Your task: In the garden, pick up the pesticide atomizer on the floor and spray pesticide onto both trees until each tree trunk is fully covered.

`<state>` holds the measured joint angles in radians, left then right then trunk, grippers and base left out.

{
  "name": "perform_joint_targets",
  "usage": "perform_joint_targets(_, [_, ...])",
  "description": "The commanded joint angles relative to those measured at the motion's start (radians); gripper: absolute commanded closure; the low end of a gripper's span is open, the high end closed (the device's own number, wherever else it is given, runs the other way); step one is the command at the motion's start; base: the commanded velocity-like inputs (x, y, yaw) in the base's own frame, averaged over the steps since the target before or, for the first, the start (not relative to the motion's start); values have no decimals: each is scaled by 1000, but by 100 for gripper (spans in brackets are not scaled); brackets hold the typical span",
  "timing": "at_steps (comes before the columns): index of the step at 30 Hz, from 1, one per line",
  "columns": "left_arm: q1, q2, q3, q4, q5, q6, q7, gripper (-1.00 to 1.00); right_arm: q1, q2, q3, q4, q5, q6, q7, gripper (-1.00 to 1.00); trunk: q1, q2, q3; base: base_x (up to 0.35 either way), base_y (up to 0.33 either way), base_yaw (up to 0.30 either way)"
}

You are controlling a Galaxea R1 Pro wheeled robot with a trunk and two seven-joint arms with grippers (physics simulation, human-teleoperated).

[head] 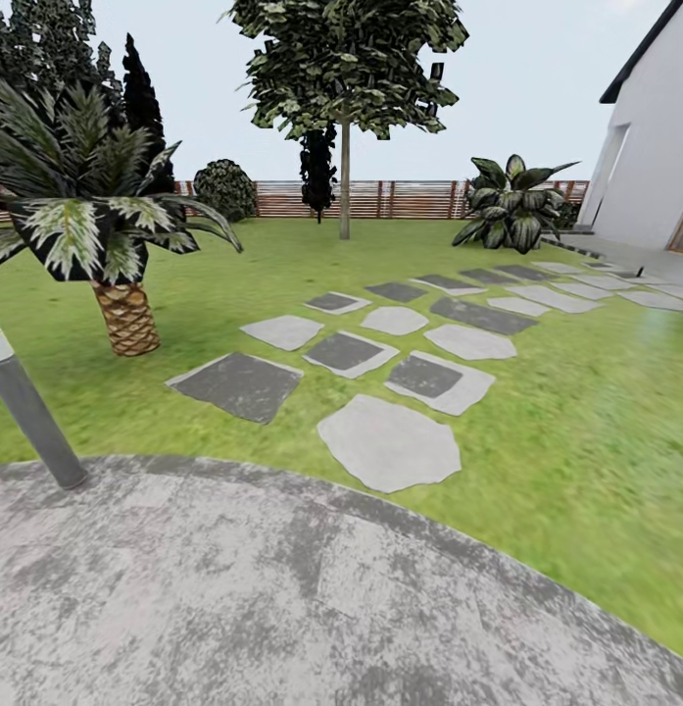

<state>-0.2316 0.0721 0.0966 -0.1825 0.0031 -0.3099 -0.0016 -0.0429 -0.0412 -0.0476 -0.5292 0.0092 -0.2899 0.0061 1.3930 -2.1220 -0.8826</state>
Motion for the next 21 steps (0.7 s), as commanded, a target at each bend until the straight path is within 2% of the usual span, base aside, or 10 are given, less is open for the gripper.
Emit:
perform_joint_targets(1, [0, 0, 0, 0, 0, 0, 0, -100, 0, 0, 0, 0, 0, 0, -1, -100, 0, 0, 0, 339, 0, 0])
perform_joint_targets(6, [0, 0, 0, 0, 0, 0, 0, -100, 0, 0, 0, 1, 0, 0, -1, -100, 0, 0, 0, 339, 0, -19])
perform_joint_targets(16, [0, 0, 0, 0, 0, 0, 0, -100, 0, 1, 0, 1, 0, 0, -2, -100, 0, 0, 0, 339, 0, -209])
perform_joint_targets(21, [0, 0, 0, 0, 0, 0, 0, -100, 0, 1, 0, 1, 0, 0, -2, -100, 0, 0, 0, 340, 0, -60])
